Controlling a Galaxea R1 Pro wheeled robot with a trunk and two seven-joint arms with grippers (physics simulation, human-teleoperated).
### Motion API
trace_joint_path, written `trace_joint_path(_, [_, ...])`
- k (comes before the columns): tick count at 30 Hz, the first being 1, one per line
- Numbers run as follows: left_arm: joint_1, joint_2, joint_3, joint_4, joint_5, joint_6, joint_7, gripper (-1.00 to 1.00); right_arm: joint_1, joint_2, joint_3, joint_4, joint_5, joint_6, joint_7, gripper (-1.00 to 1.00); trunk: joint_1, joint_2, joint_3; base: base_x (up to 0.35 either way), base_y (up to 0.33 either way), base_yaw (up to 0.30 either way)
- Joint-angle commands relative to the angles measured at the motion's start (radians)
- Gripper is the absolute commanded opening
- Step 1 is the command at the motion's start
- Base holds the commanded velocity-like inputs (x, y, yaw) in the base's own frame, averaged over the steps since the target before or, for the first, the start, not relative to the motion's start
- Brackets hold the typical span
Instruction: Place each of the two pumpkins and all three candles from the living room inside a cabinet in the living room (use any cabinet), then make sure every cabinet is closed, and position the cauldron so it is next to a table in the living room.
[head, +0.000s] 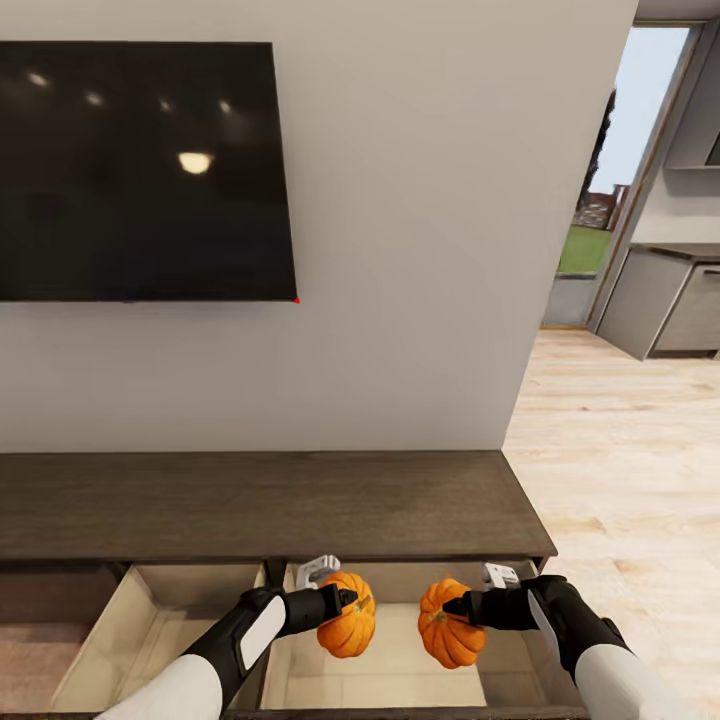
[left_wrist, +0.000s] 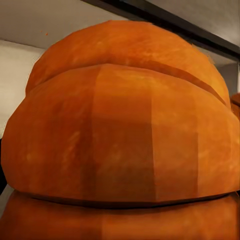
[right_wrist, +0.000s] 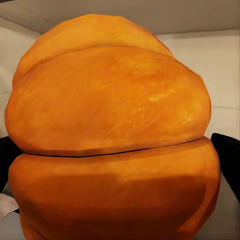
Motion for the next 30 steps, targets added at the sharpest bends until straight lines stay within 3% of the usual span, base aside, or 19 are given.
trace_joint_path(1, [-0.005,0.000,-0.001,0.005,0.008,0.012,0.000,-1.00,-0.001,0.000,-0.008,-0.001,0.009,0.004,0.009,-1.00,0.000,0.000,-0.003,0.000,0.000,0.000])
trace_joint_path(7, [-0.024,-0.005,0.003,0.015,0.016,0.028,-0.024,-1.00,-0.002,-0.004,-0.010,0.000,0.001,-0.003,0.021,-1.00,0.000,0.000,-0.012,0.000,0.000,0.000])
trace_joint_path(14, [-0.027,0.005,0.003,0.017,0.013,0.035,-0.176,-1.00,-0.002,-0.009,-0.011,0.001,0.001,-0.009,0.109,-1.00,0.000,0.000,-0.023,0.000,0.000,0.000])
trace_joint_path(23, [-0.028,0.007,0.004,0.018,0.007,0.035,-0.177,-1.00,-0.061,-0.023,-0.014,-0.002,-0.004,0.000,0.128,-1.00,0.000,0.000,-0.038,0.000,0.000,0.000])
trace_joint_path(26, [-0.031,0.004,0.003,0.014,0.003,0.036,-0.174,-1.00,-0.075,-0.045,-0.015,0.000,-0.003,-0.001,0.134,-1.00,0.000,0.000,-0.043,0.000,0.000,0.000])
trace_joint_path(30, [-0.040,0.002,0.004,0.014,0.009,0.036,-0.131,-1.00,-0.080,-0.057,-0.014,0.000,-0.002,-0.004,0.154,-1.00,0.000,0.000,-0.049,0.000,0.000,0.000])
